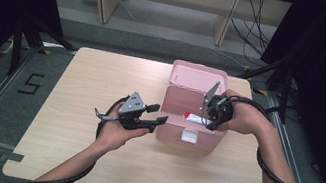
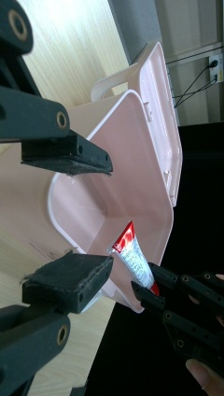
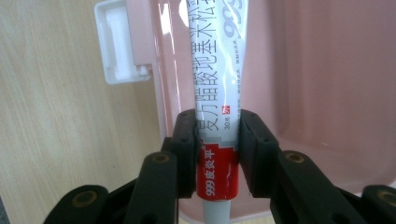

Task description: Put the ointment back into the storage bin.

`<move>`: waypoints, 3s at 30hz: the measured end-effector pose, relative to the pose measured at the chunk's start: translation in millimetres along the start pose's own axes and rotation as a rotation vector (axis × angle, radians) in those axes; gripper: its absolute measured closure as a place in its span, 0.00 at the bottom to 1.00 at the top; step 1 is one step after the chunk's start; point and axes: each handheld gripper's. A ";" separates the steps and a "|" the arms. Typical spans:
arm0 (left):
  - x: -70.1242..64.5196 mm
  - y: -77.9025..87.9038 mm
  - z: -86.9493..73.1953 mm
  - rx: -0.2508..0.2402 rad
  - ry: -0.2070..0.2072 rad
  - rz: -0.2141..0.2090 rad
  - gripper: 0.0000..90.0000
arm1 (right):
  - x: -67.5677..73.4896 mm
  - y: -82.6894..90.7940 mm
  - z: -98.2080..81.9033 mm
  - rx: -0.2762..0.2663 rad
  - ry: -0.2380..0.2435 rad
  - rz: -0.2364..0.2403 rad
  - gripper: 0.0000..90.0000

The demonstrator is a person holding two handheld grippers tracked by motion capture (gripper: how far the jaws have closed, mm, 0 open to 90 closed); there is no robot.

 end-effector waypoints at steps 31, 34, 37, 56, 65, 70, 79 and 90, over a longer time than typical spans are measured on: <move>0.6 0.2 -3.2 0.003 0.011 0.003 0.53 | -4.7 -20.5 7.0 0.037 0.029 0.030 0.79; 0.7 0.3 -3.4 0.003 0.012 0.003 0.53 | -7.0 -22.2 8.2 0.034 0.069 0.031 0.79; 0.8 0.2 -3.7 0.005 0.011 0.002 0.53 | -6.1 -23.7 8.4 0.039 0.048 0.040 0.79; 1.1 0.1 -3.9 0.003 0.012 0.002 0.53 | -5.2 -33.3 9.4 0.081 0.008 0.065 0.79; 1.2 0.0 -4.0 0.003 0.012 0.002 0.53 | -5.4 -37.9 9.2 0.077 0.017 0.065 0.79; 1.1 -0.3 -4.4 0.007 0.011 0.001 0.53 | -5.1 -39.7 8.4 0.083 0.011 0.067 0.79; 1.2 -0.5 -4.3 0.007 0.011 0.001 0.53 | -5.7 -40.8 8.9 0.094 0.002 0.068 0.79; 1.8 -1.6 -5.0 -0.005 0.019 -0.006 0.53 | -5.8 -42.0 9.7 0.062 -0.028 0.091 0.77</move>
Point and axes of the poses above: each handheld gripper's, and its own axes: y roughly backward along the jaws, z roughly out of its top, x roughly to its left
